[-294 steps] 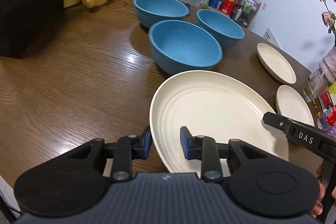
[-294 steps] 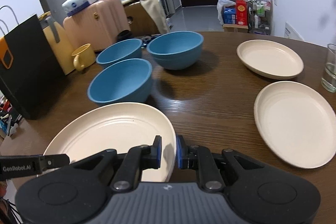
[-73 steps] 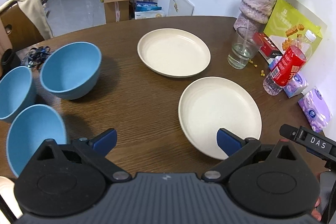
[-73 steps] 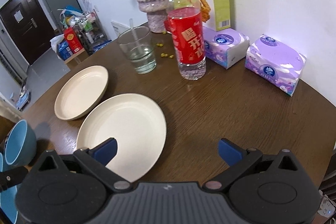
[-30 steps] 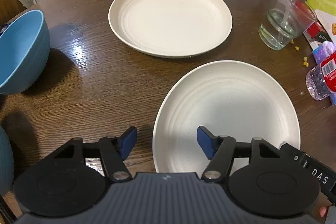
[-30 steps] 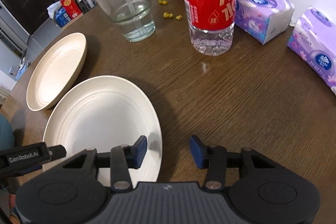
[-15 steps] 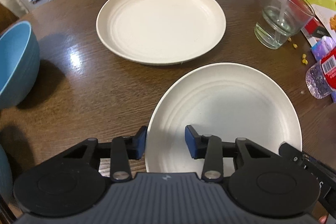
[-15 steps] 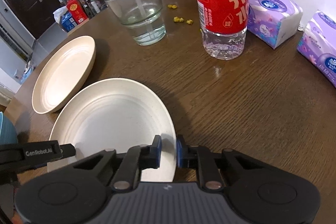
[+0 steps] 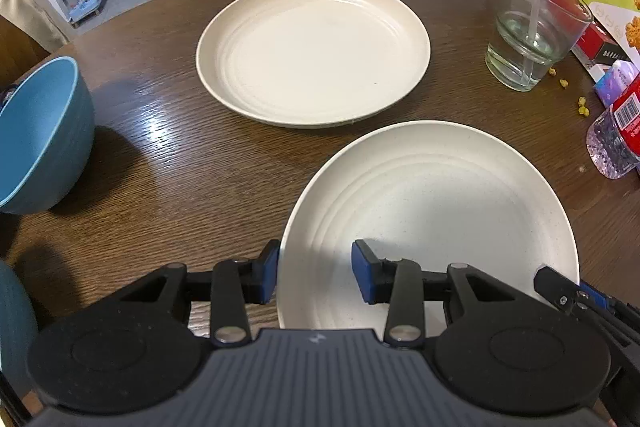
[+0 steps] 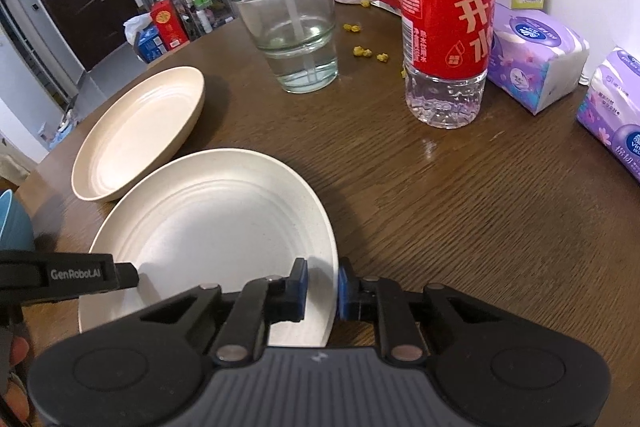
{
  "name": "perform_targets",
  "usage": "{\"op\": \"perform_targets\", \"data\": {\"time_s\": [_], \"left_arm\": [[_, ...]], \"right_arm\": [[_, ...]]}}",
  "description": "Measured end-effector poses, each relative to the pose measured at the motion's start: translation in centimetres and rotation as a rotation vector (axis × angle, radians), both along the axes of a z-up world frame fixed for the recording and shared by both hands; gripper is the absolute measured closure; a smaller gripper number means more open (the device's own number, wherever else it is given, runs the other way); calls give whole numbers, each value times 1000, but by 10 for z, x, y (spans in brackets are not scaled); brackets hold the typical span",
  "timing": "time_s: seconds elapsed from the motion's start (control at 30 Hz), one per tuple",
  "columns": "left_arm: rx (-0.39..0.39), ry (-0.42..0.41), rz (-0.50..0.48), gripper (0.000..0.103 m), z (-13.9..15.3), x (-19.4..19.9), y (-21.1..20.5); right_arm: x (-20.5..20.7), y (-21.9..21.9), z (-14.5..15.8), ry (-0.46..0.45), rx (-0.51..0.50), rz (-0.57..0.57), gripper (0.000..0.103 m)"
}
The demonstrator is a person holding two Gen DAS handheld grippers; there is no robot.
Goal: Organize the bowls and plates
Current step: 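Carry the cream plate with both grippers toward the plate beside the black bag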
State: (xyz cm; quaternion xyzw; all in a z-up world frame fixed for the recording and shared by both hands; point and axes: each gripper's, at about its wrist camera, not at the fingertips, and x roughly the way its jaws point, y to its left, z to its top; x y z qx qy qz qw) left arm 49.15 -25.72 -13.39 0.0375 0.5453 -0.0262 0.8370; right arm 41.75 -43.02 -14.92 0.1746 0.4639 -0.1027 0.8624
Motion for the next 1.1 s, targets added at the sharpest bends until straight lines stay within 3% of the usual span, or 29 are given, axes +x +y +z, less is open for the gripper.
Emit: {"op": "perform_targets", "data": {"time_s": [0.33, 1.1], "left_arm": [[19, -59, -26, 64, 12, -21, 8], [-56, -118, -37, 64, 49, -104, 53]], "right_arm": [[-21, 5, 3, -62, 60, -22, 88], [-102, 39, 43, -156, 37, -37, 88]]}}
